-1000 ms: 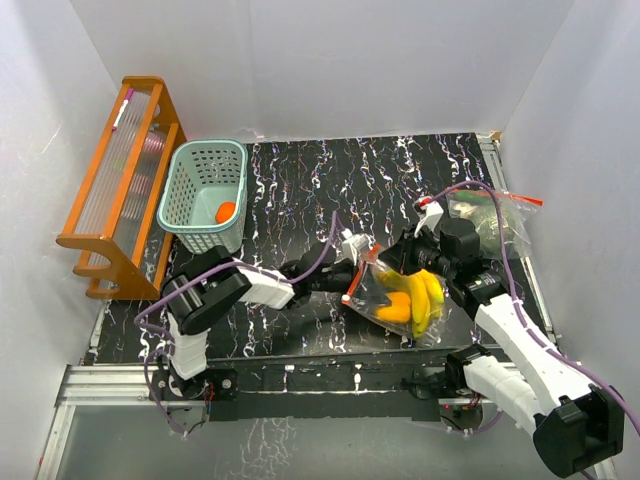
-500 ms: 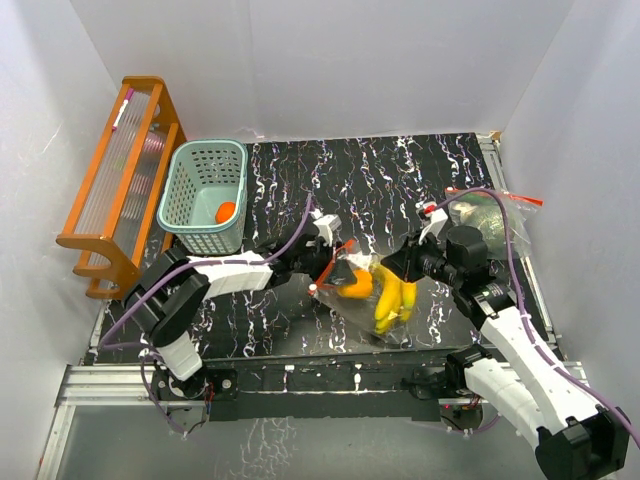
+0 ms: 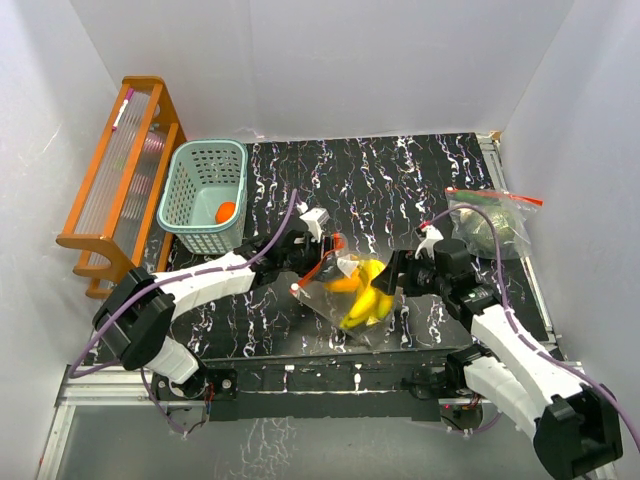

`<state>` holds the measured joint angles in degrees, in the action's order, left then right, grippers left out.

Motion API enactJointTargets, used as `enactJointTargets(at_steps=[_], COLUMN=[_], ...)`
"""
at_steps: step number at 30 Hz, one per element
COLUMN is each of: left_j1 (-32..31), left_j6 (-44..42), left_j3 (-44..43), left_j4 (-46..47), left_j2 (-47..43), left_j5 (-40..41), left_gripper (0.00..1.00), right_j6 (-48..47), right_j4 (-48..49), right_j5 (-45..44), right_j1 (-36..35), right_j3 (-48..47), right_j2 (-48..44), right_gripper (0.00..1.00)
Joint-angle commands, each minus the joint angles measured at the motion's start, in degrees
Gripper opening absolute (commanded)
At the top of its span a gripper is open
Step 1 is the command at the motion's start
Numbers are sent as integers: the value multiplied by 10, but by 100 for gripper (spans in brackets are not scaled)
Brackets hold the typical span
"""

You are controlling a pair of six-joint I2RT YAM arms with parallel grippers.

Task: Open the zip-top bag and remove the fake food
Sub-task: Pick up the fake vegetable from the zipper food storage bag.

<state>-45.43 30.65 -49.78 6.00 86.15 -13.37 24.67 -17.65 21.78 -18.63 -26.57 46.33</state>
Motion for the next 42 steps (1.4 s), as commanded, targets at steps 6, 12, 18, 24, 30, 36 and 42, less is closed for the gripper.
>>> enactJointTargets(at_steps=[6, 12, 18, 24, 30, 36, 42], left_j1=[24, 40, 48, 84, 122, 164, 238], left_j6=[6, 4, 9, 8, 12, 1, -4], left_j3=[-5, -9, -2, -8, -23, -57, -108], left_j4=[-24, -25, -18, -38, -62, -104, -145], left_j2=[-28, -24, -36, -73, -131, -157, -150], left_j5=[-26, -34, -43, -70, -86, -74, -45], left_gripper=[35, 35, 35, 35, 35, 35, 36], right_j6=[78, 94, 84, 73, 66, 63, 58], right_j4=[89, 115, 87, 70, 78, 92, 98], right_j5=[3, 4, -46, -88, -90, -86, -75], right_j1=[0, 0, 1, 3, 4, 4, 4], right_j3=[61, 74, 44, 17, 2, 12, 15], right_j2=[86, 57, 15, 31, 63, 74, 87], right_gripper=[61, 16, 8, 7, 8, 8, 8])
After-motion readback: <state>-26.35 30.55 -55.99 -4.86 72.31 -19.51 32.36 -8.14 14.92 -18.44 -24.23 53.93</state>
